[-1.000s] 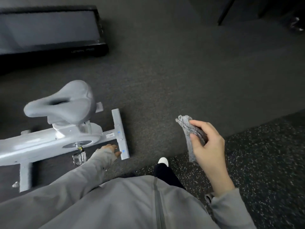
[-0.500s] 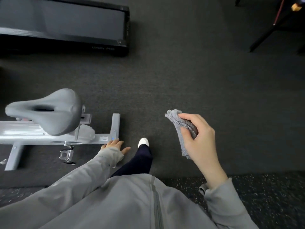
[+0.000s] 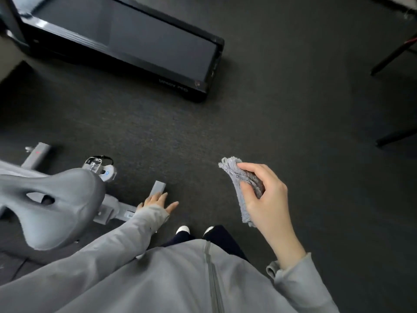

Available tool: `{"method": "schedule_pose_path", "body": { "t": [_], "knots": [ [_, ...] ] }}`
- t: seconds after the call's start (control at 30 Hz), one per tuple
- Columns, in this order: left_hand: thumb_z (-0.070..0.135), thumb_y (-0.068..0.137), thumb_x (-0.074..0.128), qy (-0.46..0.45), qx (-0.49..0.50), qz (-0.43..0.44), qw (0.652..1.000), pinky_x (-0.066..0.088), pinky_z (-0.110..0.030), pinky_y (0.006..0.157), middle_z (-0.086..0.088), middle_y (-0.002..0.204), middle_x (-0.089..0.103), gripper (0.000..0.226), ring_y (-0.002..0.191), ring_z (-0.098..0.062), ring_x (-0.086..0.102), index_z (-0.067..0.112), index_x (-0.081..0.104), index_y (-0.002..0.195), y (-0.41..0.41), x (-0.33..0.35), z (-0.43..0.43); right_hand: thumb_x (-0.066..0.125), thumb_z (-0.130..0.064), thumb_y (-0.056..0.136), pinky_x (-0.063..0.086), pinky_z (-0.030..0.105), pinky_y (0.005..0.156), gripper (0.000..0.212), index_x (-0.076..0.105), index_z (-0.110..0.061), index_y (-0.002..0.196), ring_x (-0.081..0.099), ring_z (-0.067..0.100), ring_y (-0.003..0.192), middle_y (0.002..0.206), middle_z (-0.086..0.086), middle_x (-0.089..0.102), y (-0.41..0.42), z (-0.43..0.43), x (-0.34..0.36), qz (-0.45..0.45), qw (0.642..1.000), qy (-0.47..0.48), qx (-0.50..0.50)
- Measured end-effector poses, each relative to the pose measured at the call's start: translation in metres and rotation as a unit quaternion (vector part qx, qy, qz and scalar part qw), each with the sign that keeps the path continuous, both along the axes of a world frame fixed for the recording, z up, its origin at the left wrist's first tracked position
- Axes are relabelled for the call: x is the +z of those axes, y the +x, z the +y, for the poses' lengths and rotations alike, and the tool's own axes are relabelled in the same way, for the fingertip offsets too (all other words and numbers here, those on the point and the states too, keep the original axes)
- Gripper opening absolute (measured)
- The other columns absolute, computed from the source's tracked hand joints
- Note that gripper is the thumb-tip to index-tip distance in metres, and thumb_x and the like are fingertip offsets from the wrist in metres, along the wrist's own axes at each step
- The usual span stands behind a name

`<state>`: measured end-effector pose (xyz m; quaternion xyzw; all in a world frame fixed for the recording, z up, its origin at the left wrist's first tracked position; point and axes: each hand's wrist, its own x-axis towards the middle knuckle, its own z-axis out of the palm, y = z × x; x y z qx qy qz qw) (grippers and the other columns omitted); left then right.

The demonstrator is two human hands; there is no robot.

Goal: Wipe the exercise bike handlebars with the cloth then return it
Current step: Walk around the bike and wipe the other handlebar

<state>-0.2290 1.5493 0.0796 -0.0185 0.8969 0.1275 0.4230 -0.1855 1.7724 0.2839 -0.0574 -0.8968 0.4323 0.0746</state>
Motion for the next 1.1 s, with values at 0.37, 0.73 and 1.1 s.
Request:
{"method": "schedule_pose_path", "body": {
  "t": [0.37, 0.73, 1.1],
  "knots": [
    [0.064, 0.089, 0.029, -0.064, 0.23, 0.018, 0.971, 0.016, -0.039, 0.117, 0.002, 0.156, 0.017, 0.068, 0.141, -0.021, 0.019, 0.028, 0.019, 0.145, -0.091, -0.007, 0.013, 0.058, 0.011, 0.079, 0.041, 0.002, 0.082, 0.038, 0.066, -0.018, 0.102, 0.057, -0.005, 0.098, 0.099, -0.011, 0.063, -0.213, 0.032, -0.016, -0.015, 0.977, -0.02, 0.211],
    [0.063, 0.089, 0.031, -0.058, 0.374, 0.04, 0.925, 0.013, -0.04, 0.119, 0.005, 0.156, 0.017, 0.067, 0.143, -0.016, 0.014, 0.028, 0.02, 0.145, -0.192, 0.011, 0.046, 0.06, 0.008, 0.083, 0.041, 0.0, 0.082, 0.037, 0.065, -0.02, 0.106, 0.055, -0.013, 0.097, 0.102, -0.011, 0.063, -0.394, 0.048, -0.007, -0.009, 0.941, -0.01, 0.339],
    [0.06, 0.09, 0.034, -0.025, 0.507, 0.003, 0.862, 0.022, -0.042, 0.114, 0.002, 0.153, 0.025, 0.064, 0.14, -0.021, 0.023, 0.024, 0.026, 0.144, -0.251, -0.015, -0.03, 0.06, 0.008, 0.084, 0.041, 0.0, 0.082, 0.036, 0.065, -0.019, 0.106, 0.055, -0.012, 0.099, 0.101, -0.015, 0.061, -0.498, -0.082, -0.021, -0.029, 0.889, -0.012, 0.458]
  ]
}}
